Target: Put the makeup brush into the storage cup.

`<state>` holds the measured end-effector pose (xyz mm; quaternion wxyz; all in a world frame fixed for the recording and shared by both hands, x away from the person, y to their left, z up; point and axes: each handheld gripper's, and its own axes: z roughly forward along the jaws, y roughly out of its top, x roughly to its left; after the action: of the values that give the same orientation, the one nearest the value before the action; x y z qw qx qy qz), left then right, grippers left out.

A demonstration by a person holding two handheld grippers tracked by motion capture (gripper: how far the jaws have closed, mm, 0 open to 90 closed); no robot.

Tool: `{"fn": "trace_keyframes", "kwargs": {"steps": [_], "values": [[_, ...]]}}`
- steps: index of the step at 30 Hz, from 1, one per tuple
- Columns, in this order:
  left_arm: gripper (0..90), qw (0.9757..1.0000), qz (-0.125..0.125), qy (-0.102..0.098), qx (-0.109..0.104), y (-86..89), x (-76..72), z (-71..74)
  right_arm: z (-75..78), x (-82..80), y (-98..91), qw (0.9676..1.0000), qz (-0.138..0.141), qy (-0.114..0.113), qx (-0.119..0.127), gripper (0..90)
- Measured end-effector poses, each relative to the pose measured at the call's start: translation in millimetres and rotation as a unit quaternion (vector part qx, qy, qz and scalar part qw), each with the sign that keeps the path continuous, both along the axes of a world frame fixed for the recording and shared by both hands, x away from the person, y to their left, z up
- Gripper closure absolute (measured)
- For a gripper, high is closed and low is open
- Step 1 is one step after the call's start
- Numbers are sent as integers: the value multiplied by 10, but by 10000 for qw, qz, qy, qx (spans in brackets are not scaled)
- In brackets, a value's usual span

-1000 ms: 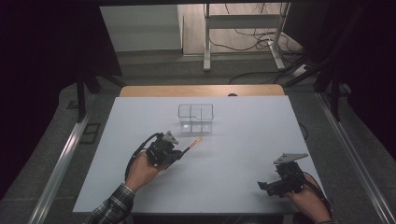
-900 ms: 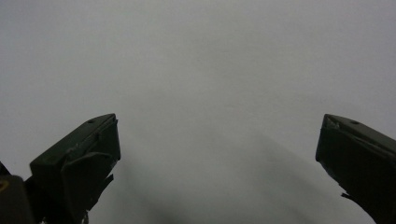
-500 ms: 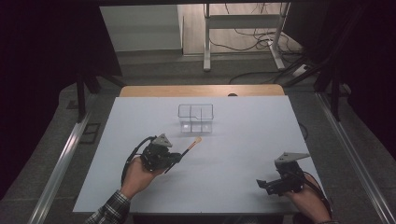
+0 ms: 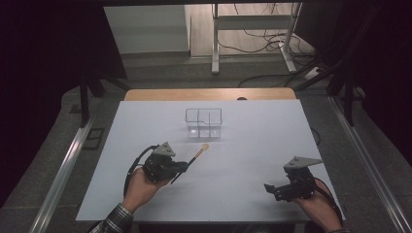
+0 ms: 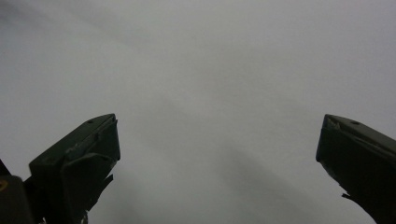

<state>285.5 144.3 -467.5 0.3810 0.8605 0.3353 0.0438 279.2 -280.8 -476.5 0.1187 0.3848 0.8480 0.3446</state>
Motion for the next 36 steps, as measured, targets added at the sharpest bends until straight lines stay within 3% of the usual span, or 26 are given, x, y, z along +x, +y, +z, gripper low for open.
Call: {"fn": "trace_keyframes", "kwargs": {"steps": [13,17,28,31,36], "values": [[836,9999,-12,-47,-143,12,-137,22,86,-21,220,9988,373,-251,173,0],[836,9996,-27,-17,-275,-2,-172,12,100,-16,279,9983,470,-228,245,0],[836,9993,-82,46,-374,-33,-172,-10,115,6,408,9971,622,-229,364,0],[836,9991,-105,52,-417,-45,-160,-19,119,32,452,9966,623,-106,529,0],[836,9981,-132,109,-587,-49,-118,-49,125,53,520,9953,665,-84,694,0]]}}
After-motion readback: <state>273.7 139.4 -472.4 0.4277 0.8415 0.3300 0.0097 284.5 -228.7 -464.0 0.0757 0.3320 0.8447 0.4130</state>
